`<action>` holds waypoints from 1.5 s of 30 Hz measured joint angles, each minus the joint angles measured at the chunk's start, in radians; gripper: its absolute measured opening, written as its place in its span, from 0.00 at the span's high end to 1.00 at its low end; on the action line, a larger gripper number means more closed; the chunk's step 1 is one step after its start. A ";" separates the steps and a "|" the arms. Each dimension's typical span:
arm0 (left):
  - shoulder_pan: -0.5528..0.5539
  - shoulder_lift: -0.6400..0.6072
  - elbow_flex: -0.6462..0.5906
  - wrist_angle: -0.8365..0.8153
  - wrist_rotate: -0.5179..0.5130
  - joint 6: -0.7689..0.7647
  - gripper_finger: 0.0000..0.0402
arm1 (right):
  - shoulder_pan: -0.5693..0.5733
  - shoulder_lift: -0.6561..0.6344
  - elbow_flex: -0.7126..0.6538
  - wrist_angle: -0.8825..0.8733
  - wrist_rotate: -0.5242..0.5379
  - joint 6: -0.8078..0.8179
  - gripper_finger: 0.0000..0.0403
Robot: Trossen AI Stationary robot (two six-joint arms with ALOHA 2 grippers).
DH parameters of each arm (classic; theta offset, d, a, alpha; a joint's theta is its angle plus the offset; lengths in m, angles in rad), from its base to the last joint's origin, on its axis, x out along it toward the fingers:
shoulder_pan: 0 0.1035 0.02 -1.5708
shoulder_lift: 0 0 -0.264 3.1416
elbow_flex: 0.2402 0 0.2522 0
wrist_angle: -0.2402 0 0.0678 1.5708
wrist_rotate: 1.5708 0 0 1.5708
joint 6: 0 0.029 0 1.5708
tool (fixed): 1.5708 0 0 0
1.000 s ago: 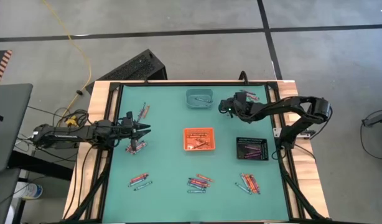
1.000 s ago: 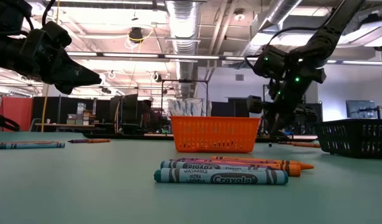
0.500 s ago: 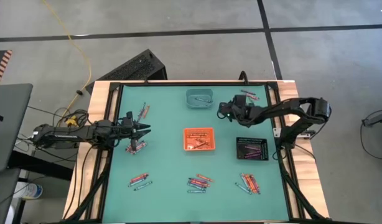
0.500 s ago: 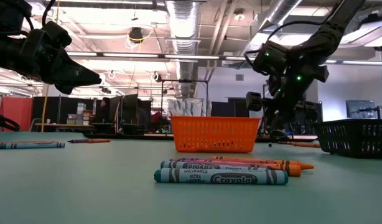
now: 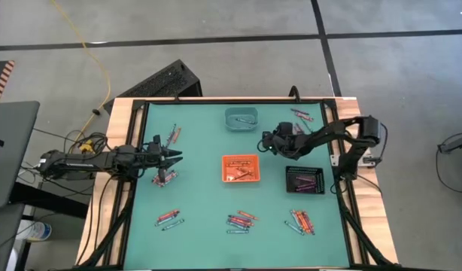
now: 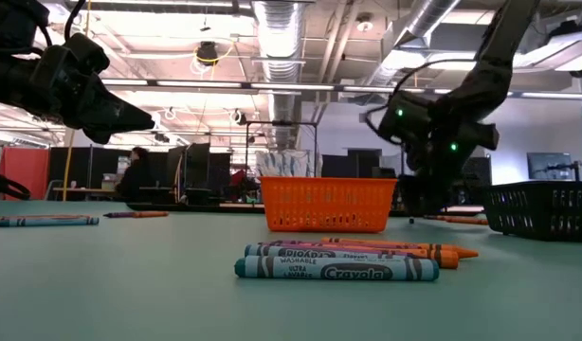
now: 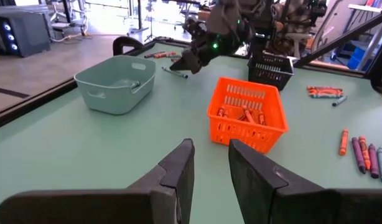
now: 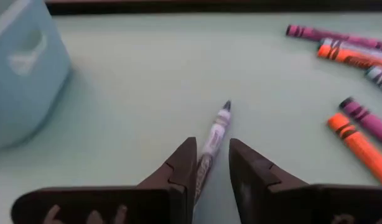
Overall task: Sort crayons
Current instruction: Put the blue crayon into the blue bin
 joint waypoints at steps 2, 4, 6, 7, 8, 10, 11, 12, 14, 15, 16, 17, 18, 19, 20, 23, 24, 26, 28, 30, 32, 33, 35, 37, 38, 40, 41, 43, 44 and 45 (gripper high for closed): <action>0.000 0.002 0.000 -0.001 0.001 0.000 0.78 | 0.000 0.035 0.000 0.020 0.004 0.007 0.76; 0.000 0.005 0.000 0.001 0.001 0.000 0.78 | 0.001 0.063 0.004 0.021 0.016 0.004 0.76; 0.000 0.005 0.000 -0.001 0.001 0.000 0.78 | 0.002 0.089 0.013 0.023 0.024 0.002 0.76; 0.000 0.005 0.000 0.000 0.001 0.000 0.78 | 0.002 0.097 0.017 0.020 0.027 0.001 0.76; 0.000 0.005 0.000 0.000 0.001 0.000 0.78 | 0.002 0.106 0.022 0.014 0.027 -0.004 0.76; 0.000 0.005 0.000 0.000 0.001 0.000 0.78 | 0.005 0.107 0.030 -0.008 0.013 -0.038 0.76; 0.000 0.005 0.000 0.000 0.001 0.000 0.78 | 0.006 0.107 0.038 -0.031 0.003 -0.053 0.76; 0.000 0.005 0.000 0.000 0.001 0.000 0.78 | 0.008 0.103 0.048 -0.063 -0.007 -0.066 0.76; 0.000 0.005 0.000 0.000 0.001 0.000 0.78 | 0.004 0.084 0.071 -0.144 -0.044 -0.092 0.76; 0.000 0.005 0.000 0.000 0.001 0.000 0.78 | -0.001 0.075 0.087 -0.193 -0.069 -0.103 0.77; 0.000 0.005 0.000 0.000 0.001 0.000 0.78 | -0.008 0.063 0.100 -0.238 -0.094 -0.108 0.78; 0.000 0.005 0.000 0.000 0.000 0.000 0.78 | -0.015 0.053 0.113 -0.283 -0.122 -0.117 0.79; 0.000 0.005 0.000 0.000 0.000 0.000 0.78 | -0.022 0.044 0.125 -0.321 -0.153 -0.138 0.81; 0.000 0.005 0.000 0.000 0.001 0.000 0.78 | -0.030 0.036 0.134 -0.341 -0.180 -0.164 0.82; 0.000 0.005 0.000 0.000 0.000 0.000 0.78 | -0.036 0.030 0.141 -0.355 -0.207 -0.186 0.84; 0.000 0.005 0.000 0.000 0.001 0.000 0.78 | -0.057 0.018 0.147 -0.368 -0.262 -0.235 0.89; 0.000 0.005 0.000 0.000 0.001 0.000 0.78 | -0.061 0.015 0.147 -0.369 -0.270 -0.239 0.91; 0.000 0.005 0.000 0.000 0.001 0.000 0.78 | -0.061 0.009 0.147 -0.371 -0.272 -0.254 0.95; 0.000 0.005 0.000 0.000 0.000 0.000 0.78 | -0.061 -0.002 0.146 -0.371 -0.265 -0.281 0.98; 0.000 0.005 0.000 0.000 0.000 0.000 0.78 | -0.060 -0.020 0.144 -0.368 -0.262 -0.302 0.99; 0.000 0.005 0.000 0.000 0.000 0.000 0.78 | -0.057 -0.046 0.141 -0.376 -0.274 -0.332 0.99; 0.000 0.005 0.000 0.000 0.000 0.000 0.78 | -0.056 -0.061 0.140 -0.377 -0.285 -0.347 0.99; 0.000 0.005 0.000 0.000 0.000 0.000 0.78 | -0.054 -0.095 0.140 -0.373 -0.288 -0.369 0.99; 0.000 0.005 0.000 0.000 0.000 0.000 0.78 | -0.047 -0.133 0.141 -0.365 -0.278 -0.389 0.99; 0.000 0.005 0.000 0.000 0.000 0.000 0.78 | -0.041 -0.150 0.141 -0.355 -0.272 -0.419 0.99; 0.000 0.005 0.000 0.000 0.000 0.000 0.78 | -0.024 -0.179 0.141 -0.301 -0.262 -0.506 0.99; 0.000 0.005 0.000 0.000 0.000 0.000 0.78 | -0.014 -0.193 0.141 -0.263 -0.261 -0.558 0.99; 0.000 0.005 0.000 0.000 0.000 0.000 0.78 | 0.003 -0.219 0.142 -0.183 -0.258 -0.675 0.99; 0.000 0.005 0.000 0.000 0.000 0.000 0.78 | 0.010 -0.227 0.143 -0.137 -0.257 -0.742 0.99; 0.000 0.005 0.000 0.000 0.000 0.000 0.78 | 0.015 -0.232 0.143 -0.092 -0.256 -0.817 0.99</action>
